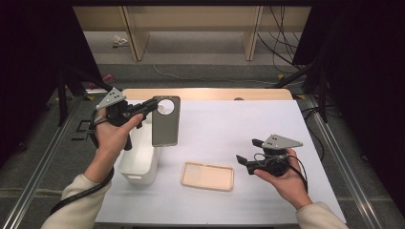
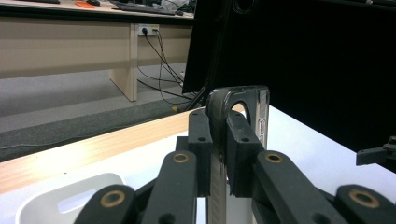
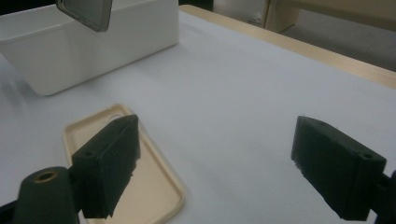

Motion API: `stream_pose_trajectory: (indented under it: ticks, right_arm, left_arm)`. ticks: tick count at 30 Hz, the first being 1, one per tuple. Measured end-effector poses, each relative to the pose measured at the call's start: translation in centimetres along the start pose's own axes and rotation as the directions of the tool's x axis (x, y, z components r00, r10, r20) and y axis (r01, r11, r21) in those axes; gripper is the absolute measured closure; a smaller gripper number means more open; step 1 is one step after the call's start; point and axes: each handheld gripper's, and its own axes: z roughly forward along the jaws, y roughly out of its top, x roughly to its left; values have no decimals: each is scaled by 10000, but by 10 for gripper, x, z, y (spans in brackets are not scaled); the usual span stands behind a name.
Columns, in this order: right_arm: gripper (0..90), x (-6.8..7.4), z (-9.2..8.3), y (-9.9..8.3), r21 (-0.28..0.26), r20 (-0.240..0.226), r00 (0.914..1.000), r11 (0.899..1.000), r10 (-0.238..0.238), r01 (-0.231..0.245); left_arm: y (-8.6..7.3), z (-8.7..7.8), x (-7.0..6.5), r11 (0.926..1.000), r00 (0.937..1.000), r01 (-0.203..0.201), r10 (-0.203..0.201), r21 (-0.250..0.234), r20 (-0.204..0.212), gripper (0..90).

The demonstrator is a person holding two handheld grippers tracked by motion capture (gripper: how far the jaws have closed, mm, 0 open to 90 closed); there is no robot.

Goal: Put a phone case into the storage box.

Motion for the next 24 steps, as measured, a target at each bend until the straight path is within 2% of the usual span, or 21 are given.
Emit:
stream_pose_trajectory:
  ticks: [10,18,24]
  right_arm:
    - [164,-1,1,-1,-15,-13,10000,10000,96,-96]
    - [164,-1,1,-1,-15,2,10000,10000,93,-93]
    - [164,-1,1,-1,-15,5,10000,10000,96,-96]
  left_arm:
    - [5,-4,15,10000,9999,68,-69,-33,-158,817]
    - [12,-5,26,9999,9991,-133,131,-53,-398,817]
    - [16,-6,35,9999,9988,-107,103,-82,-485,817]
